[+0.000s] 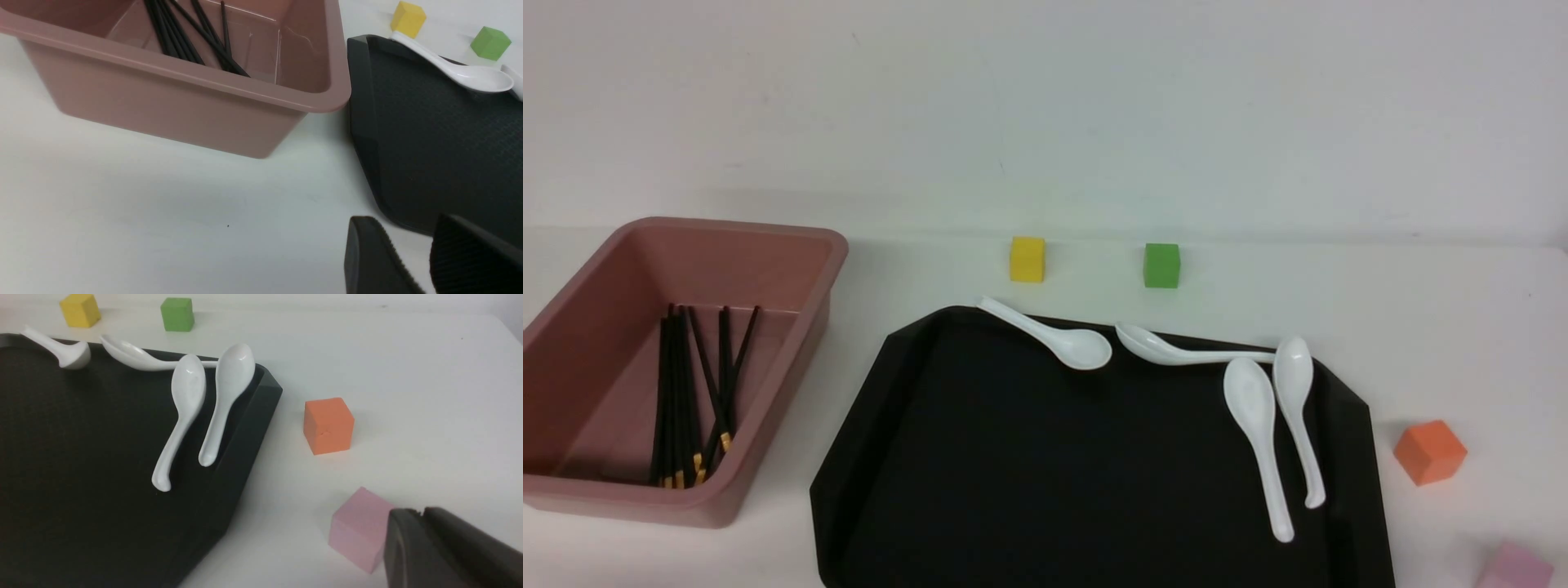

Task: On white tablecloth take chopsticks from black tray and put them in box.

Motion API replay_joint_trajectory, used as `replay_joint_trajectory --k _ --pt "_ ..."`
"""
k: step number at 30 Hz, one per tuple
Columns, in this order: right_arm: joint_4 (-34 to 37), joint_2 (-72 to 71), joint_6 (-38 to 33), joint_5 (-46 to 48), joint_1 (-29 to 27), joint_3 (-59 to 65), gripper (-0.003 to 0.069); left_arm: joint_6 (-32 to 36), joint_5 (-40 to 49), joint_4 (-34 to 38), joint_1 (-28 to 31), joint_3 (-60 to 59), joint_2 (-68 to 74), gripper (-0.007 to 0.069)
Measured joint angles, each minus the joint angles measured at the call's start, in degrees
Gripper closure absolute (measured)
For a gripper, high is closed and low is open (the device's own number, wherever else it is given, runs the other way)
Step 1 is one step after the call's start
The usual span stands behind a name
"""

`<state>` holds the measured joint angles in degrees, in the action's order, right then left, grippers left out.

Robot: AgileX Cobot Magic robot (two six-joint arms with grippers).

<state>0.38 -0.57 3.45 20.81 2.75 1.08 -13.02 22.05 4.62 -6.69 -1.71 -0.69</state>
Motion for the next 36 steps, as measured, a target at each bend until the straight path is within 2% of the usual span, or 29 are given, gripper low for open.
replay_joint_trajectory --k 36 --pt "0.1 0.0 0.0 0.1 0.0 0.0 0.0550 0.0 0.0 0.0 0.0 0.0 0.0 0.0386"
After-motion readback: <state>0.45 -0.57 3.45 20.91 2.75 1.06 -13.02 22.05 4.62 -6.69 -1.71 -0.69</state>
